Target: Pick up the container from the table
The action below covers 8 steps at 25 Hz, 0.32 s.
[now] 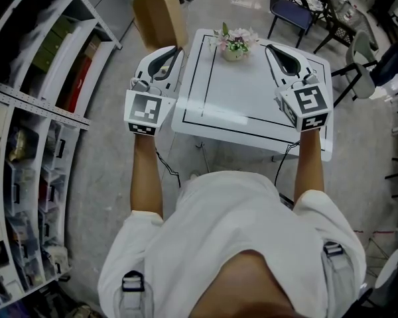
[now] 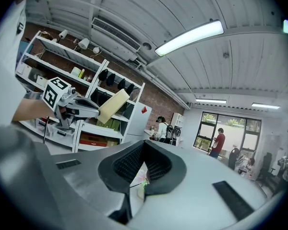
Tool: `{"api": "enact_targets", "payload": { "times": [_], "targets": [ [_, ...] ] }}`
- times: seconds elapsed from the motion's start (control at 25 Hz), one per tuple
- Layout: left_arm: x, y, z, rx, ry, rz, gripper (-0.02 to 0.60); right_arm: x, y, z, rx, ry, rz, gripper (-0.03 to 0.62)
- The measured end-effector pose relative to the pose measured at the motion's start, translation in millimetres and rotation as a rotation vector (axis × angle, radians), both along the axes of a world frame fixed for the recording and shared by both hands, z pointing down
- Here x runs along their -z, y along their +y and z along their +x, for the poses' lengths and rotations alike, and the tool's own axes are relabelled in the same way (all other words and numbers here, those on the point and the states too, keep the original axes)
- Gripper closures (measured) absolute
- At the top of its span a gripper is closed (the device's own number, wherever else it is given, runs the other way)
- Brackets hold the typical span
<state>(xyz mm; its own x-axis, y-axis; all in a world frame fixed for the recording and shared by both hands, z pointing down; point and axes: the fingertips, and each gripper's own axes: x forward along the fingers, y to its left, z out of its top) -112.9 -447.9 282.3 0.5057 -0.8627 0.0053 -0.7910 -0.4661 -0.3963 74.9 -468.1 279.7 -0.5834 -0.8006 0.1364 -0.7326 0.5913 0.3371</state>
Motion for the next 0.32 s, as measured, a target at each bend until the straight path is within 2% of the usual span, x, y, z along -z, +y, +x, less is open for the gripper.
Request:
{"api": "enact_targets", "payload": {
  "times": [0.32],
  "targets": [
    [-5.4,4.8,3.3,-0.003,-0.009,-0.011,0.555,-3.9,8.0,-6.4,0.017,0.0,-0.009,0.581]
  ]
}}
